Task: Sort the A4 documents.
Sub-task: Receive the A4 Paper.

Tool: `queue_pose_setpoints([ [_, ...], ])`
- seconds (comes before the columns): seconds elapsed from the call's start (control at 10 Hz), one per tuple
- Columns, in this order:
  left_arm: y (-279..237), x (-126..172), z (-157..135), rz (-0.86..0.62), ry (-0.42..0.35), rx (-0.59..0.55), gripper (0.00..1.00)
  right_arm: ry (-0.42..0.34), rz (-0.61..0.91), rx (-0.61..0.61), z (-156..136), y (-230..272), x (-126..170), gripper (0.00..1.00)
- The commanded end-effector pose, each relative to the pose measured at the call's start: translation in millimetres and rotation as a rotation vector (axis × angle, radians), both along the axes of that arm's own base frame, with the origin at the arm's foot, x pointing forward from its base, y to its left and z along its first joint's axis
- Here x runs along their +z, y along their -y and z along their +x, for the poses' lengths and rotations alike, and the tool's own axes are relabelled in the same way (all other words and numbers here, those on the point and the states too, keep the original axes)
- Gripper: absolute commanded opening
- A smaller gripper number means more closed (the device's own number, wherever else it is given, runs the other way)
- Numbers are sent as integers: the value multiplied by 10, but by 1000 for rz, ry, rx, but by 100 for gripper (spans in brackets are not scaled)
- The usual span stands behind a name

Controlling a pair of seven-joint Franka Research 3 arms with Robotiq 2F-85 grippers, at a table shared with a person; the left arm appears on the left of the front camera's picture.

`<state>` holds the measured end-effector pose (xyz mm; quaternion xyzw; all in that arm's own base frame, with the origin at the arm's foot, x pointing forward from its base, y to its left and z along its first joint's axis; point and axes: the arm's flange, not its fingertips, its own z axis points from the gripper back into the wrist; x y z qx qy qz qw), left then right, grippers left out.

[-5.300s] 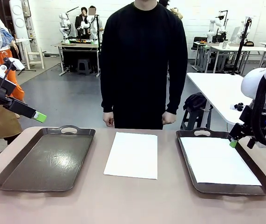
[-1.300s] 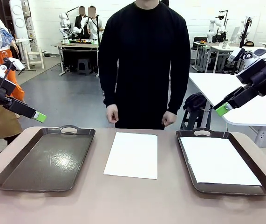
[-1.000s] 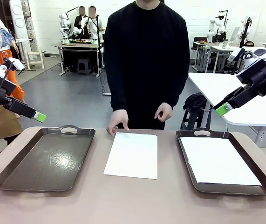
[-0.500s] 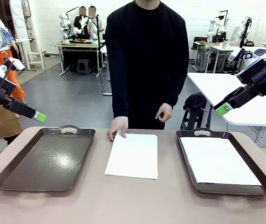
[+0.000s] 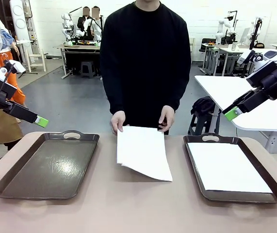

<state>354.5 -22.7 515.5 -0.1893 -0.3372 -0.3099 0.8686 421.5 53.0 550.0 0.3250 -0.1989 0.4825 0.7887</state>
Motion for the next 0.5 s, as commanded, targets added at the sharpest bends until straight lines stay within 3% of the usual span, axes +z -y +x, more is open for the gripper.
queue_pose_setpoints([
  [0.0, -24, -15, 10, -11, 4, -14, 100, 5, 0, -2, -5, -4, 6, 100],
  [0.4, -24, -15, 10, -11, 4, -14, 100, 5, 0, -2, -5, -4, 6, 100],
])
